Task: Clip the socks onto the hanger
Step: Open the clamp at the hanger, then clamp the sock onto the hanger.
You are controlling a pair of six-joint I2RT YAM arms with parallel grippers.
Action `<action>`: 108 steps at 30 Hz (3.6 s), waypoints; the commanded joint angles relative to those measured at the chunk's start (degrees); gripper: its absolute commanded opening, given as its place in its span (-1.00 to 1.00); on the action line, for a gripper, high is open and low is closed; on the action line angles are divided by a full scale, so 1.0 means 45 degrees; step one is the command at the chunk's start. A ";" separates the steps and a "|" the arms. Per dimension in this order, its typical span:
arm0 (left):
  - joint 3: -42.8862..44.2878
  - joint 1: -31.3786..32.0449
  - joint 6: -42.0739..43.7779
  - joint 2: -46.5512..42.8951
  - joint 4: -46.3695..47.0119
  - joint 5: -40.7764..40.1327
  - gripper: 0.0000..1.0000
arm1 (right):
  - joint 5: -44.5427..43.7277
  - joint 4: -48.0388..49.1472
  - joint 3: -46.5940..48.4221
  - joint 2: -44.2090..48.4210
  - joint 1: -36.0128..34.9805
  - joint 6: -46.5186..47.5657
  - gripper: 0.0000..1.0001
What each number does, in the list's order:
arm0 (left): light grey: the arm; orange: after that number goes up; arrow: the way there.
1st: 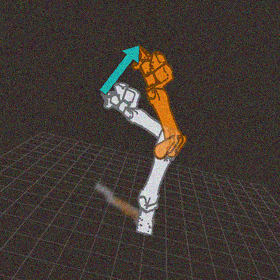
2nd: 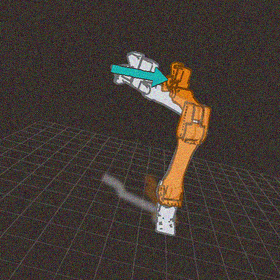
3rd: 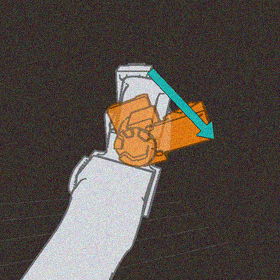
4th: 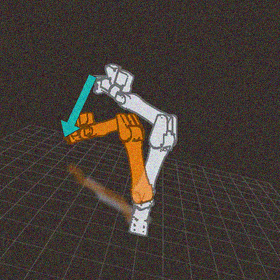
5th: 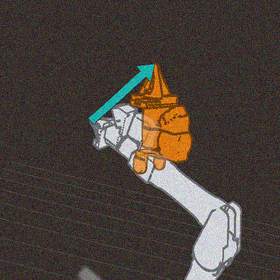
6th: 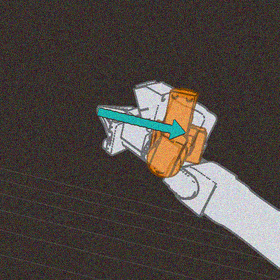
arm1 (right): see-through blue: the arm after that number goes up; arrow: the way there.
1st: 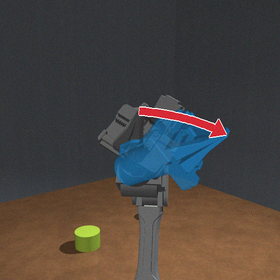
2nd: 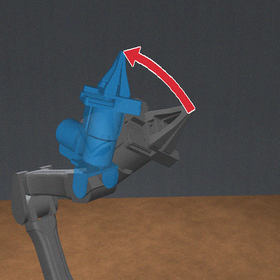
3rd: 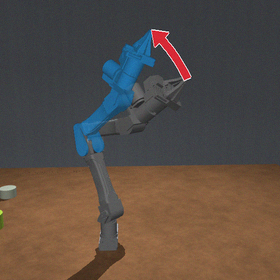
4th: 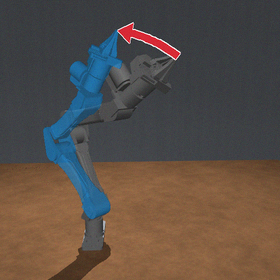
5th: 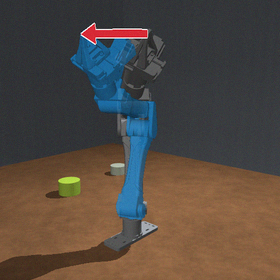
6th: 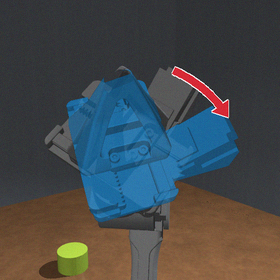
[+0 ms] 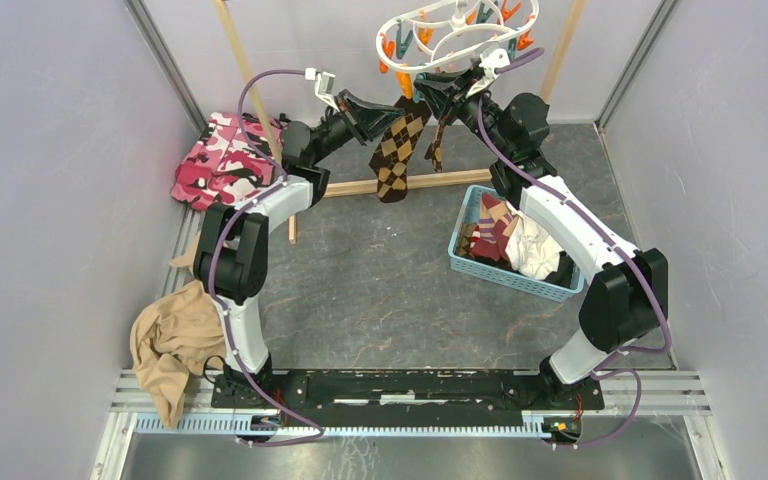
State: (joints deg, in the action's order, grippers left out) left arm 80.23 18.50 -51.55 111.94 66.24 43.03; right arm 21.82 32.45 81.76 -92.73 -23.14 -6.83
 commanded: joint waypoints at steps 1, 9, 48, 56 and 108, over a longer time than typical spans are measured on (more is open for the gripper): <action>-0.0380 0.0176 0.0482 -0.0570 0.0240 -0.1364 -0.96 | 0.0130 0.0387 0.0310 0.0370 0.0050 -0.0268 -0.83; -0.1742 0.0184 0.0316 -0.1327 0.0926 -0.2211 -0.96 | 0.0189 0.0445 0.0309 0.0277 0.0163 -0.0407 -0.83; -0.1120 0.1072 0.2513 -0.0958 -0.0134 -0.2173 -0.96 | 0.0228 0.0504 0.0329 0.0176 0.0305 -0.0710 -0.83; -0.0434 0.1046 0.2246 -0.0564 -0.0016 -0.2313 -0.96 | 0.0344 0.0523 0.0281 0.0177 0.0348 -0.0791 -0.83; 0.0868 0.0340 -0.3283 0.1335 0.4463 -0.0630 -0.96 | 0.0655 0.0753 0.0104 0.0059 0.0550 -0.0996 -0.83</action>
State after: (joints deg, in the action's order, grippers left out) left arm 81.32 20.36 -62.24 117.03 82.15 39.13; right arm 24.16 33.39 81.73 -92.73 -20.93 -10.70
